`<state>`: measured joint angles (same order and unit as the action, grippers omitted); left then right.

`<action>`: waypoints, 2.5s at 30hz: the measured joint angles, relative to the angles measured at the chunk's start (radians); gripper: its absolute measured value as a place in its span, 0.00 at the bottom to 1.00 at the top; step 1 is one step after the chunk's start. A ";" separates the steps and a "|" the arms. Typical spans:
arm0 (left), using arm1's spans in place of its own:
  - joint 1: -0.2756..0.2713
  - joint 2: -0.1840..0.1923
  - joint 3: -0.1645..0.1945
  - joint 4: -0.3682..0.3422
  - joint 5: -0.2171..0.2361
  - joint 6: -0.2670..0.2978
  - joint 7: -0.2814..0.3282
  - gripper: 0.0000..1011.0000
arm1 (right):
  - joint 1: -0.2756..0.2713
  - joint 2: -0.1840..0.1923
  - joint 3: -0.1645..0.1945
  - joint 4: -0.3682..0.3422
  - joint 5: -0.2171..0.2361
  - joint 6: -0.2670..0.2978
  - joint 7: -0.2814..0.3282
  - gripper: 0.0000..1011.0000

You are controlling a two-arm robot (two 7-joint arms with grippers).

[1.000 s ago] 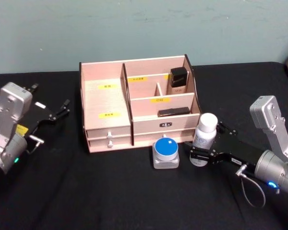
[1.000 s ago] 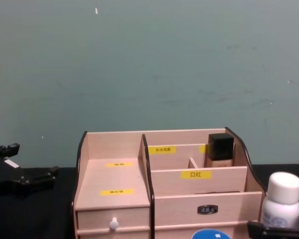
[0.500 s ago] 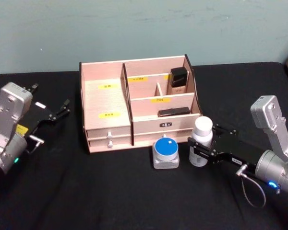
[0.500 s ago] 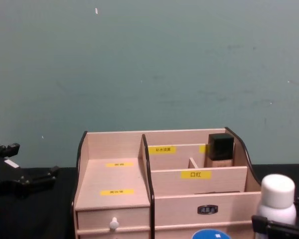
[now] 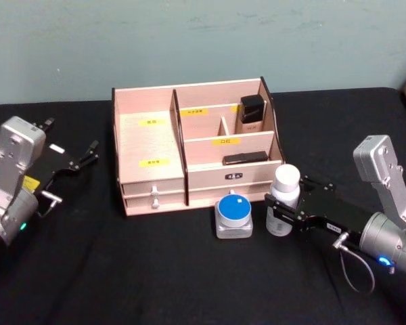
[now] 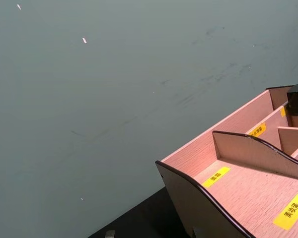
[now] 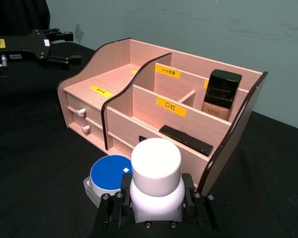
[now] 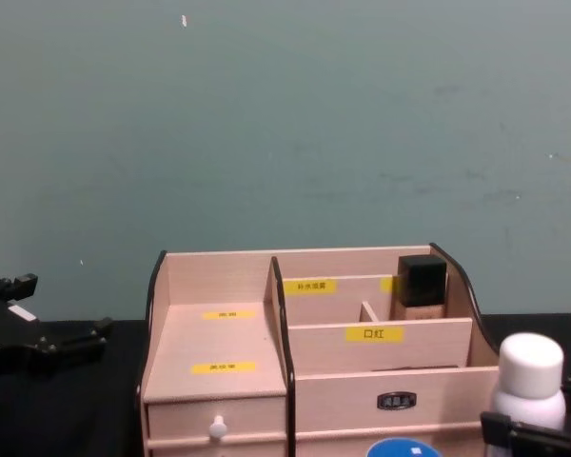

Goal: Pick up the facial cleanser and watermelon frost from the table and place them into the tiered storage box.

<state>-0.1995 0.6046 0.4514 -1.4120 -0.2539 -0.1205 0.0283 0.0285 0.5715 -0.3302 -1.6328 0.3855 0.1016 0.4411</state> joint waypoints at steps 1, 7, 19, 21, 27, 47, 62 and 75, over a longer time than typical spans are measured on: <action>0.000 0.000 0.000 0.000 0.000 0.000 0.000 1.00 | 0.000 0.000 0.000 0.000 0.000 0.000 0.000 0.60; 0.000 0.000 0.000 0.000 0.000 0.000 0.000 1.00 | 0.000 0.000 0.002 0.000 0.002 -0.001 0.000 0.60; 0.000 0.000 0.000 0.000 0.000 0.000 0.000 1.00 | -0.022 0.018 0.030 -0.033 0.020 -0.010 0.006 0.61; 0.000 0.000 0.000 0.000 0.000 0.000 0.000 1.00 | -0.029 0.027 0.035 -0.054 0.024 -0.005 0.006 0.60; 0.000 0.000 0.000 0.000 0.000 0.000 0.000 1.00 | -0.048 0.048 0.058 -0.119 0.049 0.012 0.009 0.60; 0.000 0.000 0.000 0.000 0.000 0.000 0.000 1.00 | 0.110 0.008 -0.009 -0.152 0.059 0.055 0.009 0.60; 0.000 0.000 0.000 0.000 0.000 0.000 0.000 1.00 | 0.279 -0.095 -0.119 -0.040 0.008 0.081 0.005 0.60; 0.000 0.000 0.000 0.000 0.000 0.000 0.000 1.00 | 0.403 -0.194 -0.179 0.100 -0.044 0.087 -0.006 0.60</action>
<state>-0.1995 0.6047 0.4514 -1.4120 -0.2539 -0.1205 0.0283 0.4318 0.3778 -0.5094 -1.5332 0.3418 0.1884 0.4350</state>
